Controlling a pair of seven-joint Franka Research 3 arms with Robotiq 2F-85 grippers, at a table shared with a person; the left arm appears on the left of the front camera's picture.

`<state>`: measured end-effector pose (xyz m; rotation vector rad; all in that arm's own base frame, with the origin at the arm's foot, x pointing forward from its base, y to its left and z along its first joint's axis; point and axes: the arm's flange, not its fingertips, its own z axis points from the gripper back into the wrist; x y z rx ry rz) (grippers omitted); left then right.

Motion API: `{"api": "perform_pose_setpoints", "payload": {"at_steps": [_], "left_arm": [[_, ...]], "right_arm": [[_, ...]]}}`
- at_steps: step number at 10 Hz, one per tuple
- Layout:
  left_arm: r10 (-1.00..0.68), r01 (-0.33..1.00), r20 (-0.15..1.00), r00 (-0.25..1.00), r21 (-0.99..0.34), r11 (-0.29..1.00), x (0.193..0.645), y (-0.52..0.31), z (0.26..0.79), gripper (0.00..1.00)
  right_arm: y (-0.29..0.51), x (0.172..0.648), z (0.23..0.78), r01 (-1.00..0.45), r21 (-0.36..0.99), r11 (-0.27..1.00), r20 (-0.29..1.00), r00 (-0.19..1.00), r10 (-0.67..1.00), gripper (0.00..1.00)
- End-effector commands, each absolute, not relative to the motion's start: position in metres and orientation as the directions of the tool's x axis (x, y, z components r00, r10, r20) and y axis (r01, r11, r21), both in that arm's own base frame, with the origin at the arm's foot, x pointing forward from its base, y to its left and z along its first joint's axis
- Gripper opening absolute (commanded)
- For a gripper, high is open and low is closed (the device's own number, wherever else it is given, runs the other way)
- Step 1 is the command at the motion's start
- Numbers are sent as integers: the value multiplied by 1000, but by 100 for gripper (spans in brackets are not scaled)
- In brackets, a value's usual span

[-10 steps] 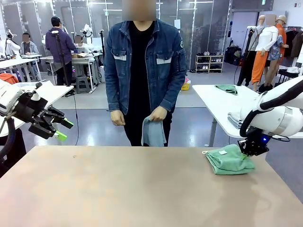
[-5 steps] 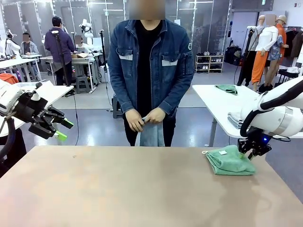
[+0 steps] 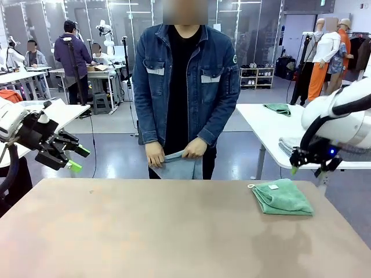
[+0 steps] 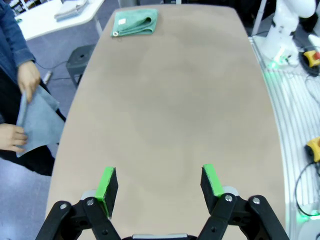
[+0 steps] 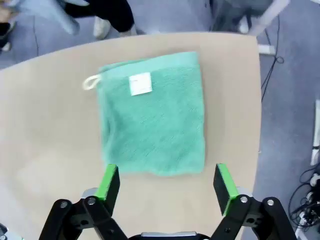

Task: Fold the towels and place them in the basket.
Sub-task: Place the folded Towel with hook on the right side of the table.

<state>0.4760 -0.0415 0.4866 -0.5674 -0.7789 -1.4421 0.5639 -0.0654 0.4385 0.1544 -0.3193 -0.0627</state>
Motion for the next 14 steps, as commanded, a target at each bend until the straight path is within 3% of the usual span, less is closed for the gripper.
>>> {"api": "perform_pose_setpoints", "payload": {"at_steps": [1,4,7,14], "left_arm": [[-648,990,760,-41,117,75,476,-42,487,84],[-648,990,760,-41,117,75,476,-42,487,84],[-648,990,760,-41,117,75,476,-42,487,84],[-648,990,760,-41,117,75,476,-42,487,84]], "right_arm": [[-30,505,523,-6,130,991,391,919,-45,100],[14,424,622,-131,140,982,491,870,46,100],[20,377,646,-244,167,955,488,862,135,100],[28,372,658,-225,151,963,490,862,125,100]]}}
